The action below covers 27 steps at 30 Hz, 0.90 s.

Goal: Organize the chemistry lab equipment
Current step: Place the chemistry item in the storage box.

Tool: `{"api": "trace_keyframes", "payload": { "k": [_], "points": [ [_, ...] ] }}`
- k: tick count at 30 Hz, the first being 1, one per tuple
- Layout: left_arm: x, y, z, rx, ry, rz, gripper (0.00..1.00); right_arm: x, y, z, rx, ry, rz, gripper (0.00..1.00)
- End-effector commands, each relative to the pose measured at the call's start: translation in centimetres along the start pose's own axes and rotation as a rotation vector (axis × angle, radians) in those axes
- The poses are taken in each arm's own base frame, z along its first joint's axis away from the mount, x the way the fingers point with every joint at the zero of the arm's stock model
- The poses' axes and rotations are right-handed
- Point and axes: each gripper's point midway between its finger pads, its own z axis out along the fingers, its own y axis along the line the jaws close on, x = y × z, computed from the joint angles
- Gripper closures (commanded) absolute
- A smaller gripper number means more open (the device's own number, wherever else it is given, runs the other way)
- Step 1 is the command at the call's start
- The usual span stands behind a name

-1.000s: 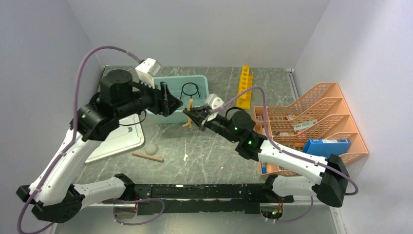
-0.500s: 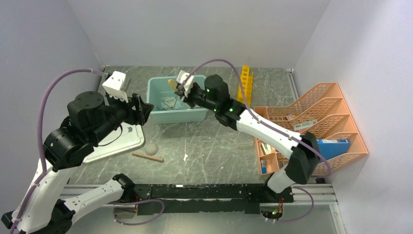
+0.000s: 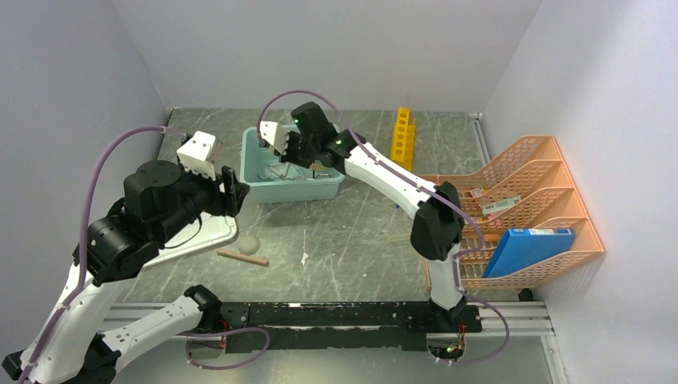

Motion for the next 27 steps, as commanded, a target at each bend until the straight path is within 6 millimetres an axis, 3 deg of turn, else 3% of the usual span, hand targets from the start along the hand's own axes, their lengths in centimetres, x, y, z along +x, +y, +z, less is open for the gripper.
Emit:
{"api": "trace_keyframes", "payload": {
  "k": [1, 7, 12, 17, 21, 27],
  "points": [
    [0.1, 0.6, -0.2, -0.018, -0.012, 0.029, 0.34, 4.6, 2.1, 0.8, -0.110, 0.203, -0.025, 1.00],
    [0.4, 0.3, -0.1, 0.001, -0.011, 0.036, 0.33, 6.5, 3.5, 2.4, -0.169, 0.297, -0.031, 0.96],
    [0.9, 0.0, 0.1, 0.023, -0.003, 0.035, 0.34, 7.4, 4.2, 3.4, -0.177, 0.332, -0.042, 0.86],
    [1.0, -0.2, 0.2, 0.031, 0.000, 0.039, 0.34, 7.1, 4.1, 3.8, -0.171, 0.318, -0.036, 0.62],
    [1.0, -0.2, 0.2, 0.033, 0.003, 0.042, 0.34, 6.2, 4.0, 4.1, -0.163, 0.289, -0.033, 0.48],
    [0.9, -0.1, 0.1, 0.028, 0.001, 0.043, 0.33, 4.8, 3.5, 3.9, -0.151, 0.239, -0.030, 0.41]
  ]
}}
